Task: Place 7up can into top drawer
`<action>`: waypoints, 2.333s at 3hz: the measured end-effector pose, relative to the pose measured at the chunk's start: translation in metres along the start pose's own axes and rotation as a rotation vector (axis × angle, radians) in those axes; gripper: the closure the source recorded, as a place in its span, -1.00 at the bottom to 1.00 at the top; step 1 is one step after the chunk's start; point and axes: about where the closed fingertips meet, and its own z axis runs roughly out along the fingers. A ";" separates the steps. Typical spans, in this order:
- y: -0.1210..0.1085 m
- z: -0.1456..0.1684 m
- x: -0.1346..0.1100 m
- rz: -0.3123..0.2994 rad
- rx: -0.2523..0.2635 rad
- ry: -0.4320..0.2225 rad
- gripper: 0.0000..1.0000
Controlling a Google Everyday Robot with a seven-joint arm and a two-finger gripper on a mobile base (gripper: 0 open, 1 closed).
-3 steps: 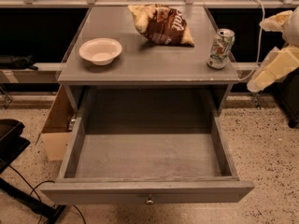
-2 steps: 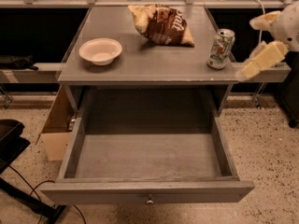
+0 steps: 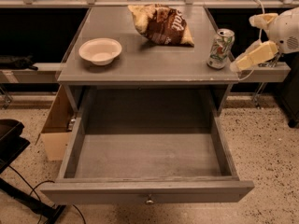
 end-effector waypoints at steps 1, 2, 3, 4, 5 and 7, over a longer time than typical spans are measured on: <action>-0.023 0.011 0.009 0.008 0.030 -0.067 -1.00; -0.047 0.034 0.023 0.089 0.016 -0.131 -1.00; -0.060 0.046 0.032 0.159 0.005 -0.163 -1.00; -0.069 0.061 0.036 0.216 -0.002 -0.213 -1.00; -0.072 0.078 0.023 0.222 -0.026 -0.266 -1.00; -0.066 0.112 -0.004 0.188 -0.093 -0.311 -0.06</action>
Offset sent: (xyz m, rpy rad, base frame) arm 0.0823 -0.0269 -0.0297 0.2244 0.0024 -0.0367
